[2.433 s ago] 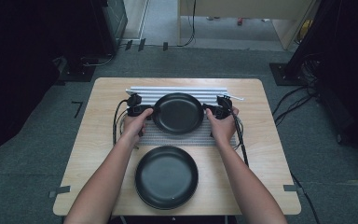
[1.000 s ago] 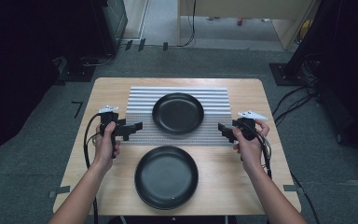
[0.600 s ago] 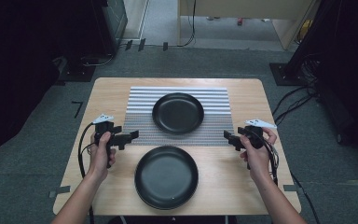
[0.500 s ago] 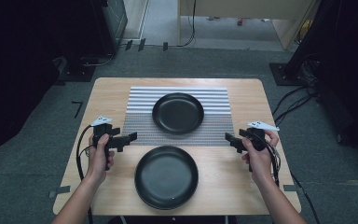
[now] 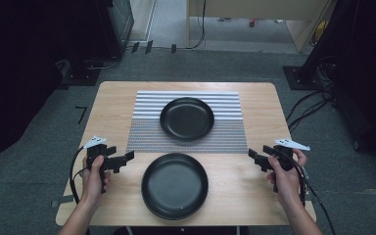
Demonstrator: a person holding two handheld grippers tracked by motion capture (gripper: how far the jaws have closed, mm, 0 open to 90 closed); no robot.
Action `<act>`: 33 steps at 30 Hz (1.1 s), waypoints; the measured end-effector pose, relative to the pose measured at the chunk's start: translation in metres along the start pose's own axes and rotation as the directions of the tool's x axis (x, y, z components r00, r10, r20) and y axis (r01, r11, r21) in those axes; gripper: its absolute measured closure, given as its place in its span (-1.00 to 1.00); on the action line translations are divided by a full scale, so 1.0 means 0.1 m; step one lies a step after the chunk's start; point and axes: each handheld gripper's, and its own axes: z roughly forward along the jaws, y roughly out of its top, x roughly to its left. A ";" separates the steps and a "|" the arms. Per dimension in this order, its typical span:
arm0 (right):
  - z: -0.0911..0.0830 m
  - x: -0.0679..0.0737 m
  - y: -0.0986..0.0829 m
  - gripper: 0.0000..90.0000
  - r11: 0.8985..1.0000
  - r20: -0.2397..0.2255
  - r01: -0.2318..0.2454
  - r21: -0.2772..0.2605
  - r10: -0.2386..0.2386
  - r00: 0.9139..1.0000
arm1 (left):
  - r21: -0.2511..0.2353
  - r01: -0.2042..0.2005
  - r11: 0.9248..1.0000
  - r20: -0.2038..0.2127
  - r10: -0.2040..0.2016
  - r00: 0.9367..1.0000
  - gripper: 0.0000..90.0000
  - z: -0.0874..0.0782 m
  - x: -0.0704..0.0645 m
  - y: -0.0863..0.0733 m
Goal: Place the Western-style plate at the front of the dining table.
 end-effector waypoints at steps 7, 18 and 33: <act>-0.10 -0.11 -0.17 -0.35 1.000 0.021 -0.014 0.016 0.013 1.000 | -0.012 0.041 0.999 -0.022 -0.042 0.999 -0.76 -0.17 0.17 -0.18; -0.27 -0.26 -0.34 -0.34 0.999 0.045 -0.035 0.025 0.034 0.998 | -0.009 0.099 0.995 -0.065 -0.100 0.993 -0.76 -0.37 0.42 -0.48; -0.54 -0.48 -0.63 -0.37 0.997 0.124 -0.077 0.025 0.073 0.990 | -0.004 0.035 0.999 -0.213 -0.035 0.976 -0.76 -0.59 0.52 -0.75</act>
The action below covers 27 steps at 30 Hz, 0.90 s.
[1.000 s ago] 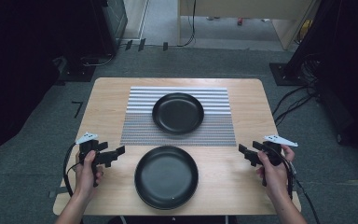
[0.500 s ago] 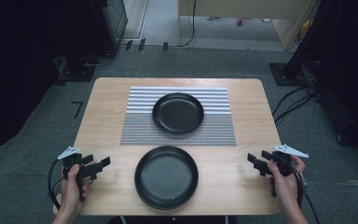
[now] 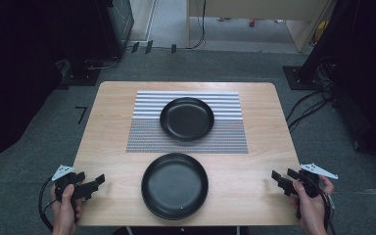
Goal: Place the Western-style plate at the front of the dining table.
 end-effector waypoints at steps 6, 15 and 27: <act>-0.06 -0.08 -0.14 -0.37 1.000 0.043 0.002 0.010 -0.002 0.999 | 0.006 -0.022 1.000 -0.048 0.022 0.999 -0.76 -0.06 0.02 -0.06; -0.05 0.03 -0.26 -0.43 0.994 0.140 0.104 -0.020 -0.100 0.985 | 0.022 -0.120 0.992 -0.133 0.122 0.983 -0.79 -0.06 -0.05 -0.14; -0.01 0.10 -0.26 -0.65 0.989 0.189 0.147 0.013 -0.146 0.971 | 0.029 -0.168 0.985 -0.163 0.171 0.972 -0.81 -0.03 -0.10 -0.17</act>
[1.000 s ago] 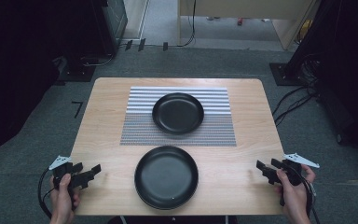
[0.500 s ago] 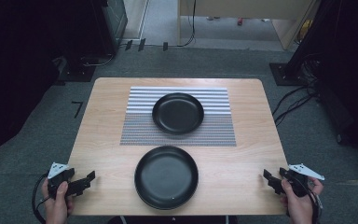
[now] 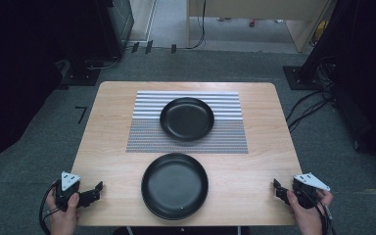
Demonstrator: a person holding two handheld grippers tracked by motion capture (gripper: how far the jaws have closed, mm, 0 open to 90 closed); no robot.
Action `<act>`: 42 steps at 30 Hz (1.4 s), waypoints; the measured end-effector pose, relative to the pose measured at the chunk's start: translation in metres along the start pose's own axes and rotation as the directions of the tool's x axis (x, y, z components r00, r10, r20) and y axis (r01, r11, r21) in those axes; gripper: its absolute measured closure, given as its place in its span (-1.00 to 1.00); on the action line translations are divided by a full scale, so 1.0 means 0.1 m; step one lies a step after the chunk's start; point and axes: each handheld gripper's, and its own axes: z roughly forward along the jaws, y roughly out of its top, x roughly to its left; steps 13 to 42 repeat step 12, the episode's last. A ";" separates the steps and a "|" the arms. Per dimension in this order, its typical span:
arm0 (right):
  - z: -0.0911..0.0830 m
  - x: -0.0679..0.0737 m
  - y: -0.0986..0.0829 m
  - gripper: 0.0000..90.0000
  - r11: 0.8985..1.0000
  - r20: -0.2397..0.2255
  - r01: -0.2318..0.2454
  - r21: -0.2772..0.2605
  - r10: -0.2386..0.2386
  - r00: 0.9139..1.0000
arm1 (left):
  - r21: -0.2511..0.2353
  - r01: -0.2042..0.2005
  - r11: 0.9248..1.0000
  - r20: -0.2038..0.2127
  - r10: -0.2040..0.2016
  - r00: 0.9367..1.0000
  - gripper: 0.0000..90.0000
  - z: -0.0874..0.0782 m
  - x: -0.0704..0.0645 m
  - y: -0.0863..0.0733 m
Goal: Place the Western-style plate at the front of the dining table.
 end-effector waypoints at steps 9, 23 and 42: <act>0.01 -0.01 0.01 -0.70 1.000 0.010 -0.007 0.010 0.006 1.000 | 0.001 0.000 1.000 0.000 0.000 1.000 -0.82 0.00 0.00 0.00; 0.01 -0.01 0.01 -0.70 1.000 0.010 -0.007 0.010 0.007 1.000 | 0.002 -0.001 1.000 0.000 0.001 1.000 -0.82 0.00 0.00 0.00; 0.01 -0.01 0.01 -0.70 1.000 0.010 -0.007 0.010 0.007 1.000 | 0.002 -0.001 1.000 0.000 0.001 1.000 -0.82 0.00 0.00 0.00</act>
